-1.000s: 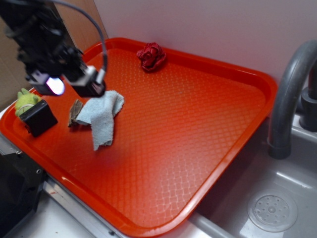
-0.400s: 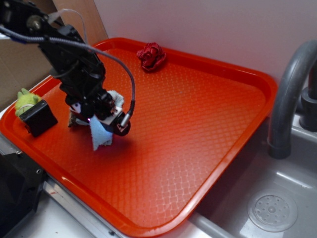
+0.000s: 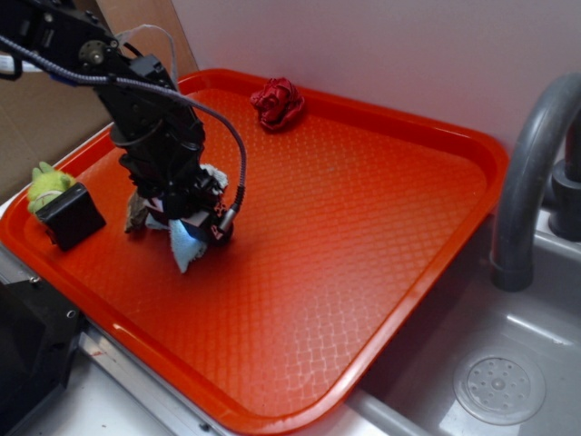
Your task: Grab the blue cloth.
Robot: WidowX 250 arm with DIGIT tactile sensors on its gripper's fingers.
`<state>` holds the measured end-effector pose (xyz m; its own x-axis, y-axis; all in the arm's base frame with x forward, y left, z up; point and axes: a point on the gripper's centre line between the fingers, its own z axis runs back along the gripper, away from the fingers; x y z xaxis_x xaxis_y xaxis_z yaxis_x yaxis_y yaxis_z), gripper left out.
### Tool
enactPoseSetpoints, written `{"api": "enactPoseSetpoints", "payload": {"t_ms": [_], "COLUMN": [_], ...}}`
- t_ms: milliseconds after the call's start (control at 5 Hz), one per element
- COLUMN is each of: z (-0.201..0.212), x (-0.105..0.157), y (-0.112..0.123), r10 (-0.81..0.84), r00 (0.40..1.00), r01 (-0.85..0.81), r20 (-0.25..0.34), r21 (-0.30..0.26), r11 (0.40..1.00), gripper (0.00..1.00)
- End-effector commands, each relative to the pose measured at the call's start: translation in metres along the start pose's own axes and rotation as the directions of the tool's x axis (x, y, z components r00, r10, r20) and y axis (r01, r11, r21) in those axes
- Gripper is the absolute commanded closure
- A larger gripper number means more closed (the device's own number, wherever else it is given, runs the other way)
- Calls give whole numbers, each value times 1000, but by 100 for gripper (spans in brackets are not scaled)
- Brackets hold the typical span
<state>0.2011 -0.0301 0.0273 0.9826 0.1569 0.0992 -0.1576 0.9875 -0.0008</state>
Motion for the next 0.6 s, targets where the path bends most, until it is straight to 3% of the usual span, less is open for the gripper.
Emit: {"api": "enactPoseSetpoints", "payload": {"t_ms": [0,200,400], "z": [105,153,203], "x": [17,31,32], "y": [44,40,36], "r10": [-24,-11,-67], "r00": [985,993,992], "r01": [33,19,75], "r20": [174,119,106], "r21": [-50,-64,-69], "r11": [998,998,995], "gripper": [100,100,100]}}
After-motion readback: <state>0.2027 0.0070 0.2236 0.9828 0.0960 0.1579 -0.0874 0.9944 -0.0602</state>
